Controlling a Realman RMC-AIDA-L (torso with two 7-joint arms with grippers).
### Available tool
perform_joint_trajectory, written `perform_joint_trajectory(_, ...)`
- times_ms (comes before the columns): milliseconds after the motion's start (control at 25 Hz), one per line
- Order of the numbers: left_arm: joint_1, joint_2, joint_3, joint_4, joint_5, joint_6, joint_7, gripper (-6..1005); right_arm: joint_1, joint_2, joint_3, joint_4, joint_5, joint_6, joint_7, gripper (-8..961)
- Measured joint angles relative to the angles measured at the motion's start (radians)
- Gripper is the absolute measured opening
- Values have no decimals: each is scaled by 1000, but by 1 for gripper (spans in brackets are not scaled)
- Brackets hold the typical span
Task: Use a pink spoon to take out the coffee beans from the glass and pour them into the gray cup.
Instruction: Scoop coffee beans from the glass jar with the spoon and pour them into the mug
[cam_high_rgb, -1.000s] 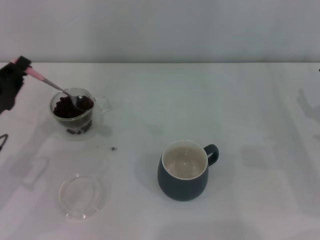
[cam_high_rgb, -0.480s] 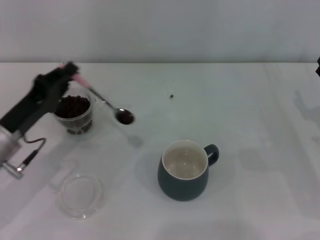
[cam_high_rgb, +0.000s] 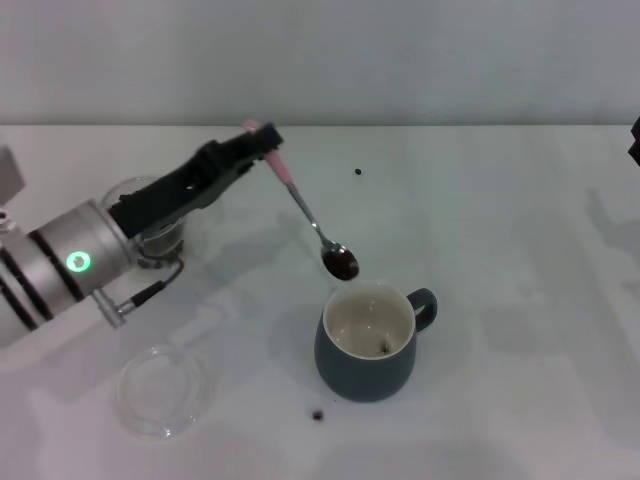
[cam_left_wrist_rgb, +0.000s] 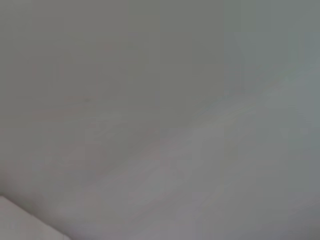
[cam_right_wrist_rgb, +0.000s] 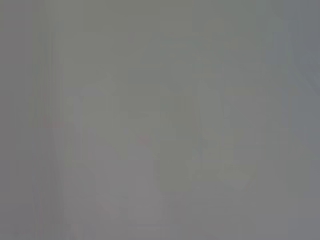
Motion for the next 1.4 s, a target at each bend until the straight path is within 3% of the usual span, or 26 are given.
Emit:
perform_joint_trajectory(280, -31, -1, 36, 1, 1, 62, 56, 135, -23, 0, -5, 0, 0, 30, 17, 874)
perform_joint_trajectory(720, -81, -3, 179, 34, -1, 87, 202, 135, -51, 1, -20, 1, 0, 43, 19, 874)
perform_joint_trajectory(1080, -53, 1, 291, 170, -1, 81, 327, 136, -95, 1, -24, 1, 0, 70, 42, 874)
perform_joint_trajectory(1280, -55, 3, 307, 179, -6, 74, 338, 136, -117, 0, -24, 0, 1, 84, 47, 874)
perform_joint_trajectory(1400, -13, 4, 301, 198, -76, 32, 337, 136, -125, 0, -24, -3, 0, 93, 56, 874)
